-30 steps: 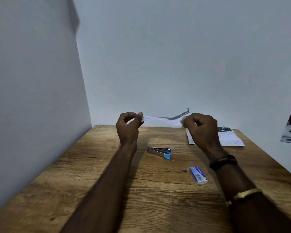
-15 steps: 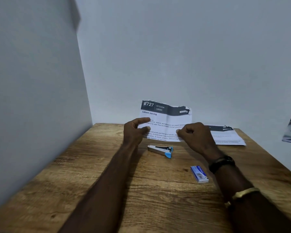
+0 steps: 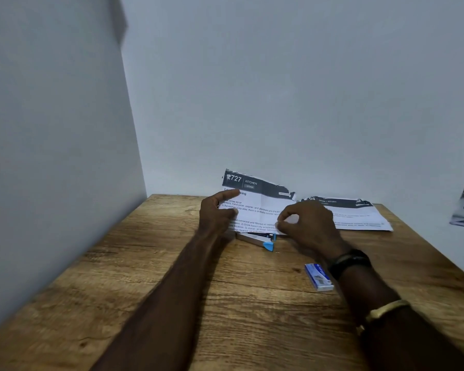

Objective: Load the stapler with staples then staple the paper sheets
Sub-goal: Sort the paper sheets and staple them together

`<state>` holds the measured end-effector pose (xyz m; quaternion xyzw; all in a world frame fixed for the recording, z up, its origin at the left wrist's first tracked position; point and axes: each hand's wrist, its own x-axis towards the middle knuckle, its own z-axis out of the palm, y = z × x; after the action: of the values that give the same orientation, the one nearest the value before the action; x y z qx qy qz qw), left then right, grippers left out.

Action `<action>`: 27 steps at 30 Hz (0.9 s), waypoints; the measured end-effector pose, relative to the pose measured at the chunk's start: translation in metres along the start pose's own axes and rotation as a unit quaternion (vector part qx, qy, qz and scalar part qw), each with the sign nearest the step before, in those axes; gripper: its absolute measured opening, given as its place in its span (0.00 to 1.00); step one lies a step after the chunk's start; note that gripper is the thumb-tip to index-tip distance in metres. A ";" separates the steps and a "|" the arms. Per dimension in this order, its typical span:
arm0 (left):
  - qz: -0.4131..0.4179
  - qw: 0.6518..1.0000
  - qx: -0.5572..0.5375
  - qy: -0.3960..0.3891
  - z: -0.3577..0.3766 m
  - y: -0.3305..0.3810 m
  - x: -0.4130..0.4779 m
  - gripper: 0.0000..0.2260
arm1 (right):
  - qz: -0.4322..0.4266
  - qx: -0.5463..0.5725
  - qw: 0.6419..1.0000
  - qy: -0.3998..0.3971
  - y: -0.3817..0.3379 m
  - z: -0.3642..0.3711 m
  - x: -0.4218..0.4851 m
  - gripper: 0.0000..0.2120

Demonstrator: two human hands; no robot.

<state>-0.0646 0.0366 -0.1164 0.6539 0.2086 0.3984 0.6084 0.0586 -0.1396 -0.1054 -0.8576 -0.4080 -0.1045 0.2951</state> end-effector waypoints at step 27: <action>-0.048 0.999 -0.018 0.015 0.006 -0.009 0.002 0.20 | 0.104 0.509 0.846 -0.117 -0.026 0.010 0.025 0.11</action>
<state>-0.0566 0.0356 -0.1245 0.6261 0.2415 0.3822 0.6353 0.0548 -0.1045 -0.0922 -0.6300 -0.3440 0.2502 0.6498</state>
